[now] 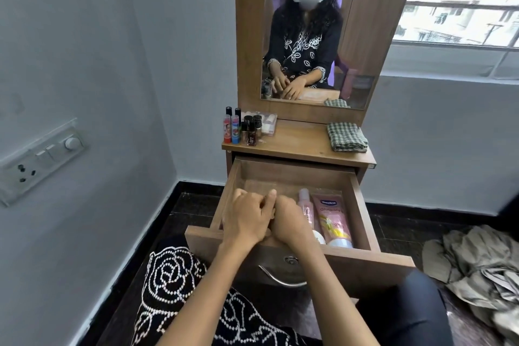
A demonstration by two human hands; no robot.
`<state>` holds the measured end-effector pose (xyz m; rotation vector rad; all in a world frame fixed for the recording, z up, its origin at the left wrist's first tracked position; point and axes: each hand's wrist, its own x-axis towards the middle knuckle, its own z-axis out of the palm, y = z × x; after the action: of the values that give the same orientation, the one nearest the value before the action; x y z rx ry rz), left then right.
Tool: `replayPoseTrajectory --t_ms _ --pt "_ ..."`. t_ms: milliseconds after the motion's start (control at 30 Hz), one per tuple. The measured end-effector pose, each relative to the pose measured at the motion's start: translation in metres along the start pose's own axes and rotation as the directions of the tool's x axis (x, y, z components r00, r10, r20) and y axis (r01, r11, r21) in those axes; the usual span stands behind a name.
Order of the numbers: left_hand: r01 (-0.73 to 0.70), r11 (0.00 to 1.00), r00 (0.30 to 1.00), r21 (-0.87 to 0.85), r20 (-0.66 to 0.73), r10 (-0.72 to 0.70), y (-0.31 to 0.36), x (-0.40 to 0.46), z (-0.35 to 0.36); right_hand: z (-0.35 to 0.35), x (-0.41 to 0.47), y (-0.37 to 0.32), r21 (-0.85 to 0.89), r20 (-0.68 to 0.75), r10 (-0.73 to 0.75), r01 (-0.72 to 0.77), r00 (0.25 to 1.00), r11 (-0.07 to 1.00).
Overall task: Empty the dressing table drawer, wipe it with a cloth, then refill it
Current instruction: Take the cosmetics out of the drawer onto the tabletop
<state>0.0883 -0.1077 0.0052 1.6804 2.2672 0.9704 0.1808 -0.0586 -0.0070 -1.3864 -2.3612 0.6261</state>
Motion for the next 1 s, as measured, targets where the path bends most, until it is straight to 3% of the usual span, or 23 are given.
replayPoseTrajectory --t_ms 200,467,733,1000 --pt "0.082 0.99 0.996 0.112 -0.039 -0.078 -0.016 -0.008 -0.013 -0.009 -0.001 0.004 0.039 0.191 0.099 -0.108 0.977 0.993" --pt "0.322 0.94 0.937 0.116 0.1 -0.334 -0.042 0.004 -0.029 -0.01 0.008 -0.016 -0.025 0.338 -0.064 0.077 0.939 0.997" --pt "0.281 0.905 0.884 0.32 0.281 -0.374 -0.039 0.015 -0.037 0.005 0.018 -0.019 -0.091 0.338 -0.117 0.157 0.934 0.983" --pt "0.102 0.861 0.957 0.498 0.187 -0.222 -0.032 0.011 -0.034 0.014 0.023 -0.011 0.003 0.241 -0.158 0.162 0.958 0.987"
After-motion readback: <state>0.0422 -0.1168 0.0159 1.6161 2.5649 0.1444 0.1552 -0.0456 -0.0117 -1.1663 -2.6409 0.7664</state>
